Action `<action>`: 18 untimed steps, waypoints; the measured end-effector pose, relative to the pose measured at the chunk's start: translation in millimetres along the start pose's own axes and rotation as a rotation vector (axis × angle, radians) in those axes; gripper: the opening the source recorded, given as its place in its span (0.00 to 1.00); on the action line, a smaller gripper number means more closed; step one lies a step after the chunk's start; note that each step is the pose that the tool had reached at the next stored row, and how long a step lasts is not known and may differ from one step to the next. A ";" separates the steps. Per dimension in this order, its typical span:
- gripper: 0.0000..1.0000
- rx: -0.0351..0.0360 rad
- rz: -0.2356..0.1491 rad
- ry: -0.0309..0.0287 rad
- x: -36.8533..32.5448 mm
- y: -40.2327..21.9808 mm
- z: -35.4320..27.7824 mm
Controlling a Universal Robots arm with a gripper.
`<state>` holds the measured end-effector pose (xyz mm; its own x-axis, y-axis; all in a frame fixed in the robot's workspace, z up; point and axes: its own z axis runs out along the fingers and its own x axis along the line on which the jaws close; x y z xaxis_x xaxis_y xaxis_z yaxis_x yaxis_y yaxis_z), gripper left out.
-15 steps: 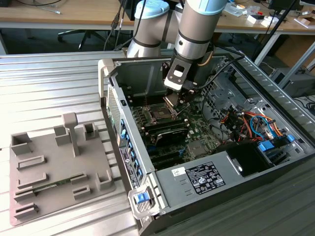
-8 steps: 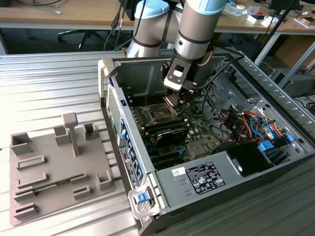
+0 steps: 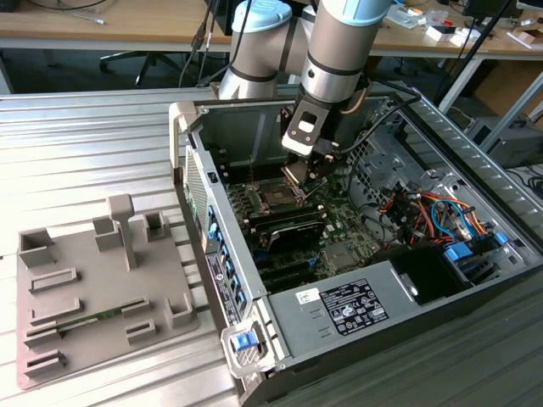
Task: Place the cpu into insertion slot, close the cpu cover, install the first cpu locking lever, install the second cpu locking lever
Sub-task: 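Place the cpu into insertion slot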
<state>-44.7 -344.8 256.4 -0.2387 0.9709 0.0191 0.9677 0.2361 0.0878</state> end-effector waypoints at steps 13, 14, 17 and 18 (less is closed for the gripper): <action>0.55 -0.0003 0.018 -0.0016 0.0 0.0 0.2; 0.55 -0.0004 0.019 -0.0017 0.0 0.0 0.2; 0.55 -0.0005 0.024 -0.0021 0.0 0.0 0.2; 0.55 -0.0005 0.026 -0.0022 0.0 0.0 0.2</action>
<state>-44.7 -344.8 256.2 -0.2135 0.9768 0.0192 0.9735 0.2110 0.0878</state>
